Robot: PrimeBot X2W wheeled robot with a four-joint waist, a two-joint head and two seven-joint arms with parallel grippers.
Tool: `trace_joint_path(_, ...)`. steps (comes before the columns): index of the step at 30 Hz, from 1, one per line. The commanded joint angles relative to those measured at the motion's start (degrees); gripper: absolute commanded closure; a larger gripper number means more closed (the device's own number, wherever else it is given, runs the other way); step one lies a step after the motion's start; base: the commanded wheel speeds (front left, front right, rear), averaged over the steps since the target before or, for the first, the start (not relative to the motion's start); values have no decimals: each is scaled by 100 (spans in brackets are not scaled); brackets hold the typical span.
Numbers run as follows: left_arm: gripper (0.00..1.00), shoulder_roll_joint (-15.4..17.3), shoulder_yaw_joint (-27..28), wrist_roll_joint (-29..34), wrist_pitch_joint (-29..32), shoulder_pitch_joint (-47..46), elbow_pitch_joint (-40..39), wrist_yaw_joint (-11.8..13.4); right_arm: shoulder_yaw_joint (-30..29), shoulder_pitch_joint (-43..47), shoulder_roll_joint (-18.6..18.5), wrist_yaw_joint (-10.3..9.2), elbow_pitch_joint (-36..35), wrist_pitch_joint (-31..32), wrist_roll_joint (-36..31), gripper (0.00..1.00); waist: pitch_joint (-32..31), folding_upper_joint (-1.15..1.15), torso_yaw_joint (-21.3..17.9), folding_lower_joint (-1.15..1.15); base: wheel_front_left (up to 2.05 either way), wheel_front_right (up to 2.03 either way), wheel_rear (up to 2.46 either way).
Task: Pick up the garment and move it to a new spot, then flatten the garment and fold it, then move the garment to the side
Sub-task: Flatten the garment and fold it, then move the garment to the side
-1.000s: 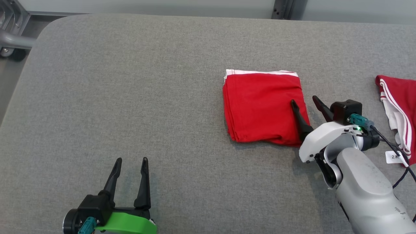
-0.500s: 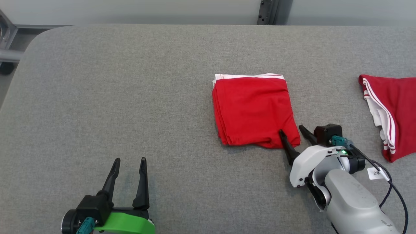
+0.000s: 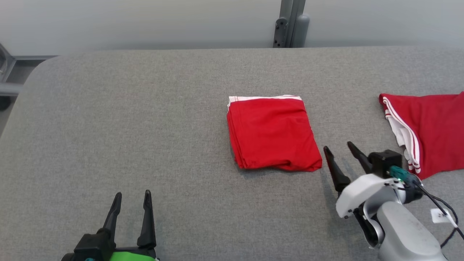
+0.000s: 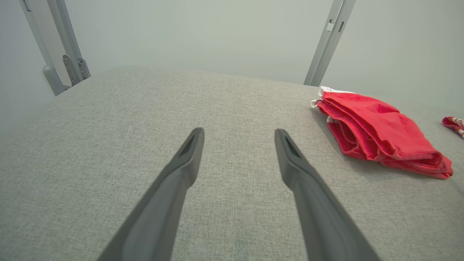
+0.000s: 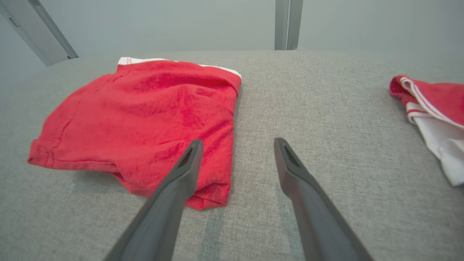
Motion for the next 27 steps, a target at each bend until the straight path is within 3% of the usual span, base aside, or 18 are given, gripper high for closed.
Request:
trace_joint_path(1,0,12,46,-9,-17,145,-41,45,-222,389,-37,-7,-426,-26,-151,0,-276,0,-111,0,0,0,0)
trace_joint_path(8,0,13,174,43,-17,462,-110,48,-1466,2037,40,-7,-2574,-28,-1084,0,-539,0,-260,0,0,0,0)
trace_joint_path(12,0,13,321,68,-17,654,-63,45,-1904,2730,176,-7,-3174,-28,-1372,0,-673,0,-346,0,0,0,0)
trace_joint_path(19,0,12,516,57,-17,850,-39,24,-2342,3256,313,-7,-3242,-29,-1442,0,-789,0,-336,0,0,0,0)
trace_joint_path(27,0,12,442,38,-17,746,-88,29,-2484,3036,475,-8,-3298,-29,-1328,0,-764,0,-215,0,0,0,0)
